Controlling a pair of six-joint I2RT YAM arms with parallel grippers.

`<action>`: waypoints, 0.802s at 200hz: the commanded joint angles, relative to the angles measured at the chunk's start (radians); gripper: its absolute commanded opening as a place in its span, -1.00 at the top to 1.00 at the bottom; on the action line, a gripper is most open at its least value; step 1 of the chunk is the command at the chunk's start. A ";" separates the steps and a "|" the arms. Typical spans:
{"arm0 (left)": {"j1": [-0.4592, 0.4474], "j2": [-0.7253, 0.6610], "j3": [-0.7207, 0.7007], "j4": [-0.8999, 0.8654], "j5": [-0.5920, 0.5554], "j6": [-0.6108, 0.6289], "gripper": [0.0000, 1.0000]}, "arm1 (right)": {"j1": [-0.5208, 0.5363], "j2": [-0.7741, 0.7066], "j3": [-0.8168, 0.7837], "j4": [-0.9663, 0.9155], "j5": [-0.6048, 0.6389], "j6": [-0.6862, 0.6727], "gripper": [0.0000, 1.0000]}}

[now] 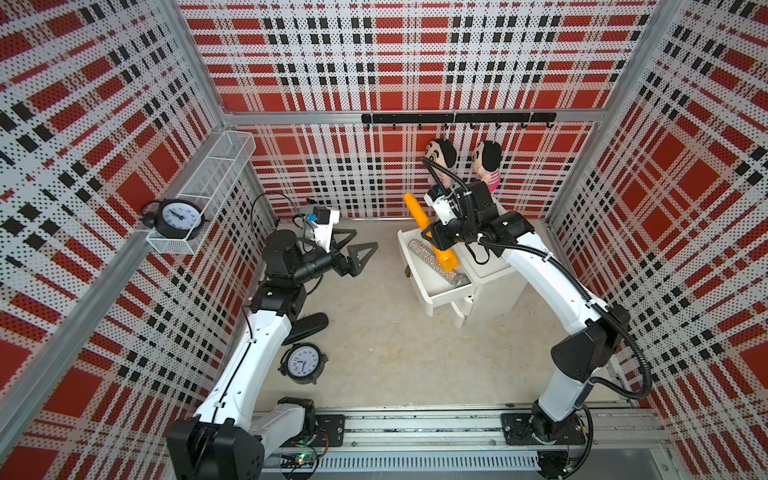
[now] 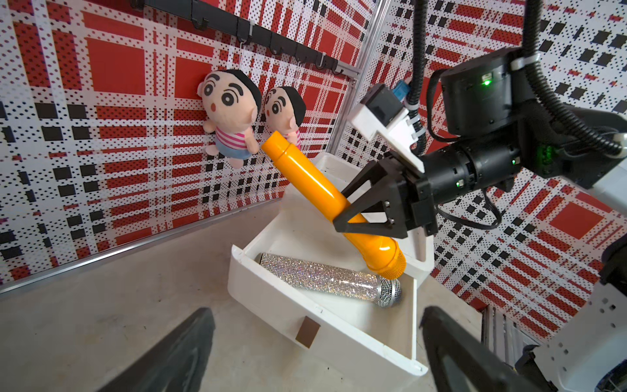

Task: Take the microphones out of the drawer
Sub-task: Pick up the microphone from the drawer, then place the microphone at the center of the board.

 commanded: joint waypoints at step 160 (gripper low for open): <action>0.089 -0.037 -0.029 0.096 -0.073 -0.085 -0.96 | 0.264 -0.161 -0.458 0.346 -0.228 0.241 1.00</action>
